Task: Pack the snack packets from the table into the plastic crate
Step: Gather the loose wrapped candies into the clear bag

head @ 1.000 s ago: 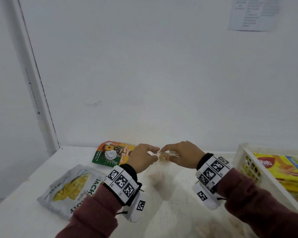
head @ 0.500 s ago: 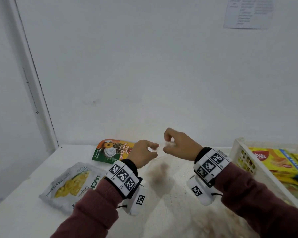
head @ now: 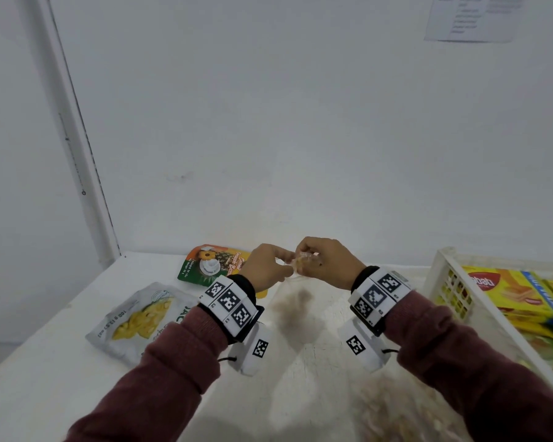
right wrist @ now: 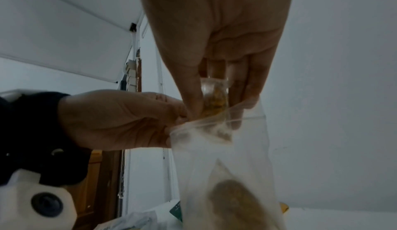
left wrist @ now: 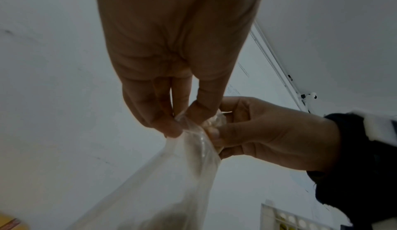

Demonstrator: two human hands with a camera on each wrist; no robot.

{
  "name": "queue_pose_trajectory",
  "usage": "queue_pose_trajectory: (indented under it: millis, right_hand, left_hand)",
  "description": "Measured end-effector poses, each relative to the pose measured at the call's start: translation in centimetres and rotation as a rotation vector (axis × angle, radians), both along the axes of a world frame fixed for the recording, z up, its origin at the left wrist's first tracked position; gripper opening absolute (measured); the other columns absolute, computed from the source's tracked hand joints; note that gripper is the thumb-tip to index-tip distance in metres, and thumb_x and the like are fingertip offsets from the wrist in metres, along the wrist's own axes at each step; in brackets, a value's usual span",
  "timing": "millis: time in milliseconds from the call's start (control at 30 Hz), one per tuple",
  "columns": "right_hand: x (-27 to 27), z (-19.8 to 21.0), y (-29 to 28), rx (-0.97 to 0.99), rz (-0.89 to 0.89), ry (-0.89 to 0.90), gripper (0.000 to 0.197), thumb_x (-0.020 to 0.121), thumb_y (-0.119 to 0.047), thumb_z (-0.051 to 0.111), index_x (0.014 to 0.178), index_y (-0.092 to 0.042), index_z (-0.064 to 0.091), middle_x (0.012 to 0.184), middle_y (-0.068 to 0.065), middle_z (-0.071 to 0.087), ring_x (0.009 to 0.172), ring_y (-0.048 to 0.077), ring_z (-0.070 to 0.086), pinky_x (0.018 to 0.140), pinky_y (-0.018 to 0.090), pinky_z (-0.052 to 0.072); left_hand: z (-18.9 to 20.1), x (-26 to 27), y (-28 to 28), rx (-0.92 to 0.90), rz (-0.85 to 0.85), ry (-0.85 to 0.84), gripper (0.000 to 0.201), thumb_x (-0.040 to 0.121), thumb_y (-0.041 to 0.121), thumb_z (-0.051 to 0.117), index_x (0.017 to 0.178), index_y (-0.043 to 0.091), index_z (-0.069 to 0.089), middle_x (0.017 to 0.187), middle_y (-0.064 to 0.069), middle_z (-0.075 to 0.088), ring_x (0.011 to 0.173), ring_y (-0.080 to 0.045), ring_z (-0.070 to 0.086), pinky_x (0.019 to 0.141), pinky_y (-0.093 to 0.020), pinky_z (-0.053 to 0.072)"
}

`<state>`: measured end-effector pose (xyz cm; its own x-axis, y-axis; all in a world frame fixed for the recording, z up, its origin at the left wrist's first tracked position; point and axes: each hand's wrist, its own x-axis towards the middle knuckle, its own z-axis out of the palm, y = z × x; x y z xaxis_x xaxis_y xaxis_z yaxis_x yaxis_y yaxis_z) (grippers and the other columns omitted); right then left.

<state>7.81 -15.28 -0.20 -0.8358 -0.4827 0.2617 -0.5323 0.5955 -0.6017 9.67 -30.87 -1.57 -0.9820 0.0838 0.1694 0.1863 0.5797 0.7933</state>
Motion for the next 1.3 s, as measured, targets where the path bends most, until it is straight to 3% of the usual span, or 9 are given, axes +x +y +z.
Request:
queue_pose_trajectory:
  millis: [267, 533, 700, 833, 900, 1033, 1100, 1200, 1300]
  right_hand:
    - [0.7, 0.5, -0.7, 0.427, -0.034, 0.108, 0.027, 0.093, -0.024, 0.044, 0.113, -0.015, 0.06, 0.114, 0.007, 0.057, 0.105, 0.027, 0.055, 0.089, 0.039, 0.045]
    - [0.6, 0.4, -0.6, 0.407, -0.045, 0.123, 0.023, 0.091, -0.021, 0.046, 0.114, -0.015, 0.05, 0.112, 0.005, 0.061, 0.088, 0.024, 0.053, 0.079, 0.033, 0.043]
    - [0.4, 0.3, -0.3, 0.512, -0.016, 0.098, 0.03, 0.091, -0.04, 0.05, 0.115, -0.023, 0.055, 0.117, -0.004, 0.061, 0.104, 0.019, 0.056, 0.085, 0.031, 0.041]
    - [0.0, 0.3, 0.1, 0.622, 0.039, 0.131, 0.029, 0.089, -0.03, 0.057, 0.118, -0.025, 0.059, 0.121, -0.006, 0.058, 0.112, 0.016, 0.053, 0.086, 0.029, 0.04]
    - [-0.2, 0.2, 0.3, 0.547, 0.002, 0.193, 0.023, 0.092, -0.021, 0.052, 0.111, -0.024, 0.065, 0.115, -0.006, 0.062, 0.107, 0.017, 0.055, 0.08, 0.027, 0.04]
    - [-0.8, -0.1, 0.9, 0.158, -0.04, 0.189, 0.019, 0.09, -0.007, 0.052, 0.093, -0.017, 0.068, 0.088, -0.005, 0.068, 0.09, 0.022, 0.064, 0.078, 0.033, 0.048]
    - [-0.9, 0.0, 1.0, -0.011, -0.011, 0.162, 0.02, 0.09, -0.003, 0.051, 0.086, -0.018, 0.064, 0.08, -0.006, 0.066, 0.085, 0.023, 0.066, 0.081, 0.04, 0.051]
    - [-0.8, 0.4, 0.6, -0.075, 0.002, 0.146, 0.023, 0.09, -0.001, 0.048, 0.082, -0.021, 0.055, 0.079, -0.003, 0.066, 0.084, 0.027, 0.065, 0.08, 0.044, 0.051]
    - [-0.6, 0.7, 0.3, -0.098, -0.02, 0.15, 0.02, 0.09, -0.001, 0.046, 0.084, -0.018, 0.054, 0.08, -0.002, 0.066, 0.086, 0.029, 0.064, 0.079, 0.043, 0.051]
  left_hand:
    - [0.1, 0.4, 0.2, -0.007, -0.005, -0.009, 0.026, 0.081, -0.002, 0.056, 0.103, 0.003, 0.069, 0.087, -0.003, 0.062, 0.056, -0.009, 0.052, 0.053, -0.007, 0.044]
    - [-0.1, 0.0, 0.2, 0.051, 0.007, -0.006, 0.024, 0.079, -0.004, 0.055, 0.097, 0.002, 0.07, 0.088, -0.006, 0.062, 0.058, -0.015, 0.052, 0.065, -0.025, 0.048]
    - [-0.2, -0.3, 0.1, 0.094, 0.013, 0.039, 0.023, 0.082, -0.001, 0.055, 0.099, 0.004, 0.07, 0.088, -0.005, 0.063, 0.049, 0.002, 0.054, 0.048, -0.008, 0.044]
    - [-0.3, -0.5, 0.3, 0.126, 0.031, 0.058, 0.023, 0.087, 0.007, 0.056, 0.107, 0.008, 0.068, 0.103, -0.006, 0.067, 0.065, -0.001, 0.052, 0.06, -0.012, 0.042]
    - [-0.5, -0.3, 0.2, 0.19, -0.025, 0.073, 0.029, 0.086, 0.011, 0.06, 0.114, 0.017, 0.061, 0.105, -0.003, 0.061, 0.076, -0.008, 0.053, 0.069, -0.015, 0.042]
    - [-1.9, -0.7, -1.2, 0.289, -0.142, -0.078, 0.088, 0.07, 0.017, 0.08, 0.134, 0.04, 0.023, 0.125, -0.002, 0.04, 0.113, -0.02, 0.049, 0.09, -0.027, 0.045]
    - [-2.8, -0.8, -1.5, 0.235, -0.212, -0.197, 0.1, 0.064, 0.025, 0.083, 0.141, 0.031, 0.019, 0.133, 0.002, 0.038, 0.122, -0.017, 0.044, 0.095, -0.026, 0.042]
    - [-3.2, -0.9, -1.4, 0.289, -0.325, -0.29, 0.084, 0.054, 0.037, 0.077, 0.129, 0.024, 0.044, 0.119, 0.002, 0.06, 0.112, -0.014, 0.058, 0.088, -0.028, 0.051]
    - [-3.0, -0.8, -1.1, 0.258, -0.394, -0.283, 0.056, 0.06, 0.026, 0.077, 0.111, 0.027, 0.055, 0.102, 0.007, 0.065, 0.097, -0.009, 0.062, 0.087, -0.024, 0.05]
